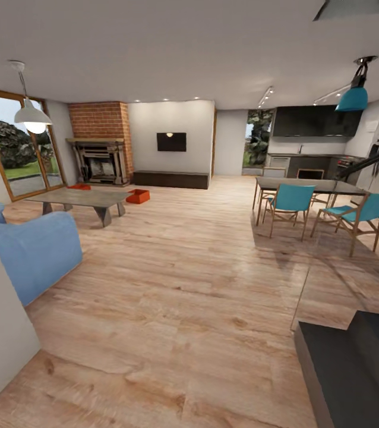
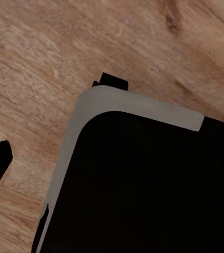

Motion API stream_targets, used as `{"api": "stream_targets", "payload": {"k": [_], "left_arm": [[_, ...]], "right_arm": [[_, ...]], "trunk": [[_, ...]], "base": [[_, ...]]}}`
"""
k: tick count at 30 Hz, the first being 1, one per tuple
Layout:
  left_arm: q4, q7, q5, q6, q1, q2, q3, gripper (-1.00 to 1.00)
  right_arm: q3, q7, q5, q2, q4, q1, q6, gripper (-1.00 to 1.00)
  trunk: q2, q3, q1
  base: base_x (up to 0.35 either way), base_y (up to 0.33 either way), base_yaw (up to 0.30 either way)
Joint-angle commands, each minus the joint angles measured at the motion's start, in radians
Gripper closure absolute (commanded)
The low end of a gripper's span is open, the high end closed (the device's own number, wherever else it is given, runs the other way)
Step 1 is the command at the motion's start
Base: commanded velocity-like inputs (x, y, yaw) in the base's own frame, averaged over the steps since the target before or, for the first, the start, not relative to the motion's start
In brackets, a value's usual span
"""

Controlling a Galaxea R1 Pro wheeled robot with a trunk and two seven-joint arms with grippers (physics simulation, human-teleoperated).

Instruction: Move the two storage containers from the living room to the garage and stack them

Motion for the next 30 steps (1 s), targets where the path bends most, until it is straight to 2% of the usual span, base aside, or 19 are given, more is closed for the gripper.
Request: {"api": "stream_targets", "payload": {"k": [1, 30], "left_arm": [[-0.001, -0.004, 0.007, 0.003, 0.000, 0.000, 0.001, -1.00], [-0.001, -0.004, 0.007, 0.002, 0.000, 0.001, 0.001, -1.00]], "right_arm": [[0.008, 0.000, -0.006, 0.001, 0.002, -0.001, -0.004, -1.00], [0.010, 0.000, -0.006, 0.002, 0.002, -0.001, -0.001, -1.00]], "trunk": [[0.000, -0.001, 0.001], [0.000, -0.001, 0.001]], "base": [[0.333, 0.000, -0.290], [0.333, 0.000, -0.277]]}}
